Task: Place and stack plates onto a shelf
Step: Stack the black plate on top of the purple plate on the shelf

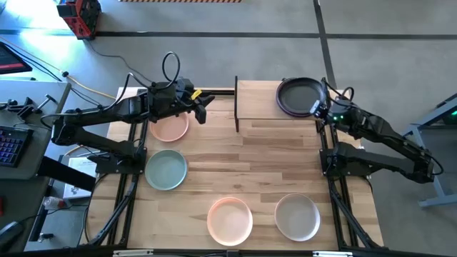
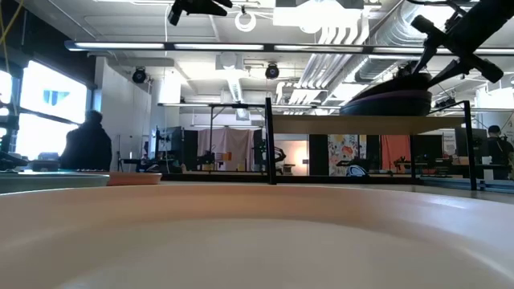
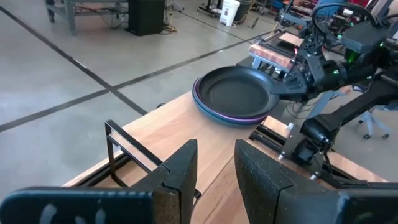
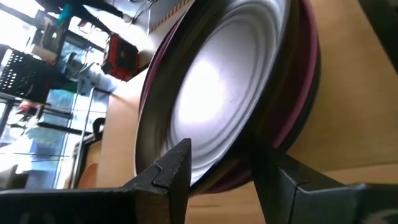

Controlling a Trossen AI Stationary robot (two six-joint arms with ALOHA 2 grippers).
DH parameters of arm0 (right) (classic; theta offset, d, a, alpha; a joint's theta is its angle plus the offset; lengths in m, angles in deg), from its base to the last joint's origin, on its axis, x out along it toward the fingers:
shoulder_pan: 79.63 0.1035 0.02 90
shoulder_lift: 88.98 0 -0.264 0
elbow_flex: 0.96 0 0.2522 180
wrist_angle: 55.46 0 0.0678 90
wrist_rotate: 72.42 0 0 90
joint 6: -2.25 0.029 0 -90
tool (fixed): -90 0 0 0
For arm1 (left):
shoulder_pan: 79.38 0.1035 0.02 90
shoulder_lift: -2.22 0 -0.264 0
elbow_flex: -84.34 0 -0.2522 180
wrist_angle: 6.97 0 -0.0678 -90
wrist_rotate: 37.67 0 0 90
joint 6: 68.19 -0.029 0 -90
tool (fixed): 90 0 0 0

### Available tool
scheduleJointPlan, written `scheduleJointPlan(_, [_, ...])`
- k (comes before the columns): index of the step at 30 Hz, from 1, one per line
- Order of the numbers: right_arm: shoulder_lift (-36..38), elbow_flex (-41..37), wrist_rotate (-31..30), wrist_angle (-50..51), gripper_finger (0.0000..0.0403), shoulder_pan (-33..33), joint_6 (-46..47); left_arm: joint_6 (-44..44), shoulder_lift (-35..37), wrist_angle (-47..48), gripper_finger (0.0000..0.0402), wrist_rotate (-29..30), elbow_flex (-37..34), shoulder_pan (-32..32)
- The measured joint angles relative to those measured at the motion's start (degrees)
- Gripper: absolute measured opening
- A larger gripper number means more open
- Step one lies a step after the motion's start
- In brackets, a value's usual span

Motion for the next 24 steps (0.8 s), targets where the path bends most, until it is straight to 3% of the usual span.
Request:
scheduleJointPlan(11, [0.27,0.02,5.55,-0.04,0.0134,0.02,1.97,0.55,0.00,0.00,0.0097,0.16,0.00,0.00])
scheduleJointPlan(24, [0.27,1.87,5.76,0.26,0.0133,0.02,0.33,0.52,0.00,0.00,0.0097,2.49,0.00,0.05])
